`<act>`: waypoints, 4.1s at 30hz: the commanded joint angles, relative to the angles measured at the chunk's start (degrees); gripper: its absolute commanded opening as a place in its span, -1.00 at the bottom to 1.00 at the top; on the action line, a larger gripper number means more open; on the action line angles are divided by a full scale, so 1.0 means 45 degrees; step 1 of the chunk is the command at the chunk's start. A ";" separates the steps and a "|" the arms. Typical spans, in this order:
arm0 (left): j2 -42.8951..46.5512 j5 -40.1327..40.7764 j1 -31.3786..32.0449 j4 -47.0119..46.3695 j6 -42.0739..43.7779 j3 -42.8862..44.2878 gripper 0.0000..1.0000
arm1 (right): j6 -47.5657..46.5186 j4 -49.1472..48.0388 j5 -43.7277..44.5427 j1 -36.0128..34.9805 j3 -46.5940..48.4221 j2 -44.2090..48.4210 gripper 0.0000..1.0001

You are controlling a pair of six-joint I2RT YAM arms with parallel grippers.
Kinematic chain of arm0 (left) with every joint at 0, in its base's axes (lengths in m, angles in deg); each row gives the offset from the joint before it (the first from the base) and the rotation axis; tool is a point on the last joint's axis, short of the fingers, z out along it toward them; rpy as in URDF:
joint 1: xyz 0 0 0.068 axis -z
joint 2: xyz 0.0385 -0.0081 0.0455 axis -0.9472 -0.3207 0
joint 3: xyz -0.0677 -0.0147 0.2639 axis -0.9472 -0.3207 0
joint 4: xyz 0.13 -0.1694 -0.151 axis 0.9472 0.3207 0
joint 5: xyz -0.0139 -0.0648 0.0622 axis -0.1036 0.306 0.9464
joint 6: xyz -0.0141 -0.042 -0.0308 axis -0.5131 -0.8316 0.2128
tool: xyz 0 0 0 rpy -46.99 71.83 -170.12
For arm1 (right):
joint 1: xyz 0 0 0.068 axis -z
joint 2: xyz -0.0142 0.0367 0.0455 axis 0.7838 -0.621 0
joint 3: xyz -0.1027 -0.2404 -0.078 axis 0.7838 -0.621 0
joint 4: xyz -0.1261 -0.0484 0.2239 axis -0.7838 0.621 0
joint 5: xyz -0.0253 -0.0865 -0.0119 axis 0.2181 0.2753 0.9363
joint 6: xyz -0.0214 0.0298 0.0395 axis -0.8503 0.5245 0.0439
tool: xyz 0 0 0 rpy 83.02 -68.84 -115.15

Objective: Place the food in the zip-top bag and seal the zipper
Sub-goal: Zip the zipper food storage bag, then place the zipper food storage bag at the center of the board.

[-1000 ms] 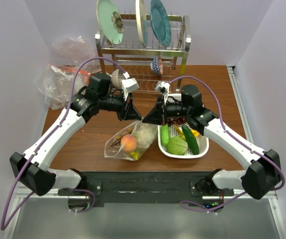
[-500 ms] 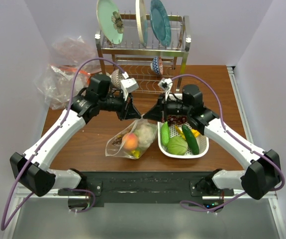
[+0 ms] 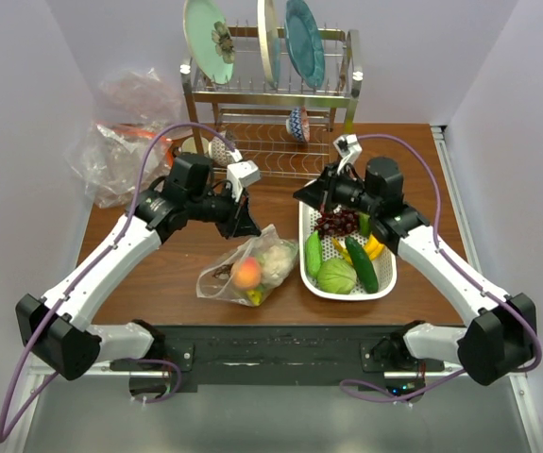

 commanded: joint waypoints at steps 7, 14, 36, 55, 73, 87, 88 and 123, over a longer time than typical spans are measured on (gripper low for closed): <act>0.0421 0.0138 0.0043 -0.0183 -0.0176 0.0119 -1.00 | -0.1709 -0.0729 -0.5295 -0.0697 0.0293 -0.0546 0.22; 0.0284 0.0138 0.0043 -0.0144 -0.0176 0.0178 -1.00 | -0.3822 0.1132 -0.5315 -0.2106 0.0723 -0.0876 0.29; 0.0557 0.0294 0.0043 0.0071 -0.0136 0.0198 -1.00 | -0.2085 0.0292 -0.0084 -0.2030 0.0547 -0.0351 -1.00; 0.0967 0.0802 0.0043 0.0149 -0.0254 -0.0095 -1.00 | -0.1049 0.2282 0.6869 -0.1170 0.0879 0.0862 -1.00; 0.1201 0.1661 0.0043 0.1164 -0.0683 0.0256 -1.00 | -0.1496 0.3533 1.0287 -0.0779 0.1405 0.1037 -1.00; 0.1240 0.4880 0.0043 0.2804 -0.1132 0.0901 -1.00 | -0.2103 0.3886 1.1676 -0.0311 0.2168 0.0589 -1.00; 0.1221 0.5078 0.0024 0.2902 -0.1171 0.0940 -1.00 | -0.2065 0.3866 1.1676 -0.0291 0.2187 0.0511 -1.00; -0.7880 0.8908 -0.3570 0.0736 -0.2168 0.8674 -0.79 | -0.2513 0.2204 0.9432 -0.0252 0.6774 -0.5856 -0.76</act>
